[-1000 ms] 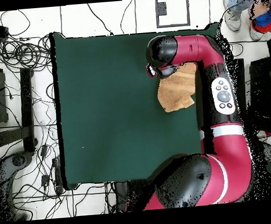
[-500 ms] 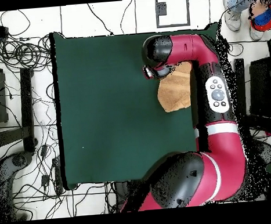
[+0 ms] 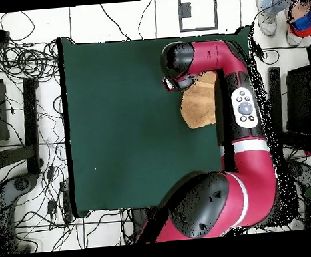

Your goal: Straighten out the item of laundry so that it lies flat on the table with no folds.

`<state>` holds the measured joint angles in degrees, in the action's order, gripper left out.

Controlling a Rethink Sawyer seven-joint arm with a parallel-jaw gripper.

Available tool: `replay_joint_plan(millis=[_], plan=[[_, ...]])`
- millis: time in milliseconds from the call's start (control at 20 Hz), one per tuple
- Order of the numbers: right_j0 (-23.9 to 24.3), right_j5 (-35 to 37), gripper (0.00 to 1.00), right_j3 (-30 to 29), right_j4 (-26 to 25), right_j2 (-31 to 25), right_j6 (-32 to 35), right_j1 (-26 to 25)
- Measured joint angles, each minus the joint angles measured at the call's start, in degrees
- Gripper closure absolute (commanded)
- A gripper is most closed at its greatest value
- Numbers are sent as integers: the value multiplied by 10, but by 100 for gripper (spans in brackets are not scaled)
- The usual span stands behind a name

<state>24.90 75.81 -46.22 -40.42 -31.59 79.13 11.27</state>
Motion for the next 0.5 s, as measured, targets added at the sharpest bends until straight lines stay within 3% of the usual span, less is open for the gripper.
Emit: replay_joint_plan(millis=[500], plan=[[-8, 0, 0, 18, -26, 1, -2, -18]])
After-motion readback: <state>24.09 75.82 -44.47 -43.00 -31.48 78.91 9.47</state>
